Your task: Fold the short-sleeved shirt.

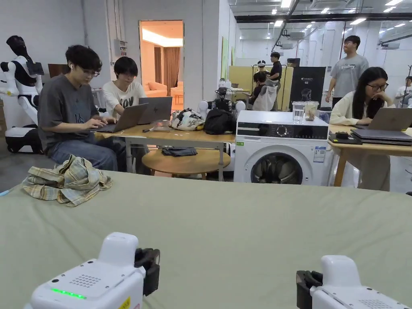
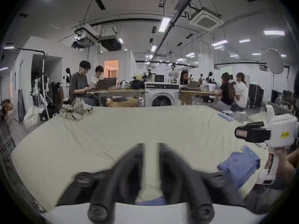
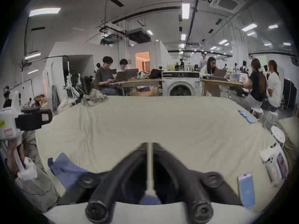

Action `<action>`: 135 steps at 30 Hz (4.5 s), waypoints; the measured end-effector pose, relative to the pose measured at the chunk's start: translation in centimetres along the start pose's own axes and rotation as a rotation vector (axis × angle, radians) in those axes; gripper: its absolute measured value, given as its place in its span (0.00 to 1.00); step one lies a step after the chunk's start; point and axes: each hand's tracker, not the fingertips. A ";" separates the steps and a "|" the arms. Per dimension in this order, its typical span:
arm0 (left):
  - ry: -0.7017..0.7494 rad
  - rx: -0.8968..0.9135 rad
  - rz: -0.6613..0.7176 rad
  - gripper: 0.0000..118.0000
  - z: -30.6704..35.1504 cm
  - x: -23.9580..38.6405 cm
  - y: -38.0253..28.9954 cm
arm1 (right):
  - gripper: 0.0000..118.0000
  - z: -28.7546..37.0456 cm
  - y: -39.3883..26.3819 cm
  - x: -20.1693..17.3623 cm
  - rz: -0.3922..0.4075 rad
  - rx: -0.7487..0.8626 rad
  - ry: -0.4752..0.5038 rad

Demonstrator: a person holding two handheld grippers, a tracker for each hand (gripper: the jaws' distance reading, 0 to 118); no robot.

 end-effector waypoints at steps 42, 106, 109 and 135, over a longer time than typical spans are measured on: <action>-0.115 -0.147 0.926 0.05 2.3 -21.8 -9.8 | 0.00 2.5 -6.0 3.7 -0.205 -0.131 0.084; -0.341 -0.268 0.979 0.04 -4.6 -12.3 -13.3 | 0.00 4.0 -8.8 4.5 -0.288 -0.204 0.115; -0.183 -0.209 0.773 0.04 -1.4 -14.1 -7.6 | 0.00 3.7 -8.5 4.6 -0.284 -0.200 0.114; -0.519 -0.431 0.406 0.00 -11.3 5.8 -8.3 | 0.00 5.9 -9.8 5.8 -0.284 -0.193 0.093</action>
